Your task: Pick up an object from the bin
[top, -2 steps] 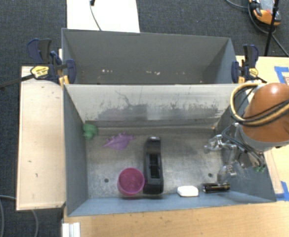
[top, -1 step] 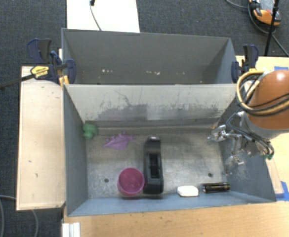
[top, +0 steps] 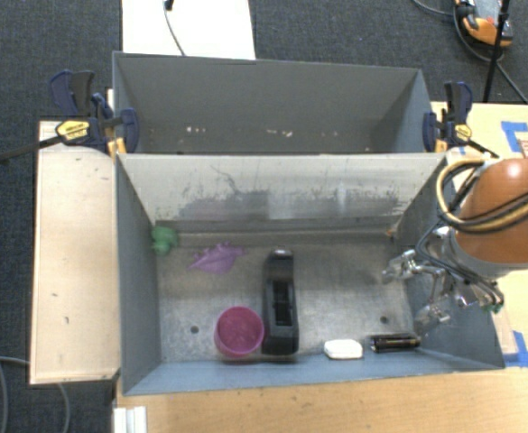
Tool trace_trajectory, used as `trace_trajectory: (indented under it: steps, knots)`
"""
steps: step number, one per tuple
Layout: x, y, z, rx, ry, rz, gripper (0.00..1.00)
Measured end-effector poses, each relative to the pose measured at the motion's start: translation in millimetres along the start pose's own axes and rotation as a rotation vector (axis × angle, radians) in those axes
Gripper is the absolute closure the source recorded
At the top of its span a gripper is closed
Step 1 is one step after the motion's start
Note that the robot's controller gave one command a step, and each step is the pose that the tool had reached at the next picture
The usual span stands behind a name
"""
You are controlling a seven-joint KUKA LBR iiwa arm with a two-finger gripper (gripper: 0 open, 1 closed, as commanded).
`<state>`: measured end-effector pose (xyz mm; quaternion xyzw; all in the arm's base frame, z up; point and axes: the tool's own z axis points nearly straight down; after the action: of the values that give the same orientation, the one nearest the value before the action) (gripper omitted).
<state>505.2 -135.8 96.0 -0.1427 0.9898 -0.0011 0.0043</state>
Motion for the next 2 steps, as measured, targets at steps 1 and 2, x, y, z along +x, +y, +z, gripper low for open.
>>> trace_trajectory:
  steps: [1, 2]
  knots:
    - [4.9, 0, 22, 0.004, -0.010, -0.125, 0.00]
    - [18.5, 2, 17, 0.005, -0.017, -0.321, 0.00]
